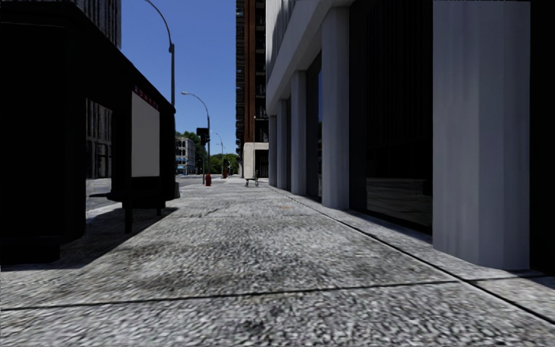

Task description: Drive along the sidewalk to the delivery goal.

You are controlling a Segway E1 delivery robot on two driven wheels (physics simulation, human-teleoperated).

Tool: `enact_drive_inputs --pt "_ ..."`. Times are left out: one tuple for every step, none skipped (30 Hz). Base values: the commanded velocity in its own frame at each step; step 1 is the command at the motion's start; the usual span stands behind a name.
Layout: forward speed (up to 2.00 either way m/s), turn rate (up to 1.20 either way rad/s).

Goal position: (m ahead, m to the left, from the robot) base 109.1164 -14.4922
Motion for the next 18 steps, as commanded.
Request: enact_drive_inputs --pt "2.00 0.09" --pt "2.00 0.28" --pt "2.00 0.44" --pt "2.00 0.48" --pt "2.00 0.48" --pt "2.00 0.48" --pt "2.00 0.47" --pt "2.00 0.42" --pt "2.00 0.42" --pt "2.00 0.36" --pt "2.00 0.00" --pt "2.00 0.00" --pt "2.00 0.00" --pt "2.00 0.00" --pt "2.00 0.00" --pt "2.00 0.00" --pt "2.00 0.00" --pt "2.00 0.00"
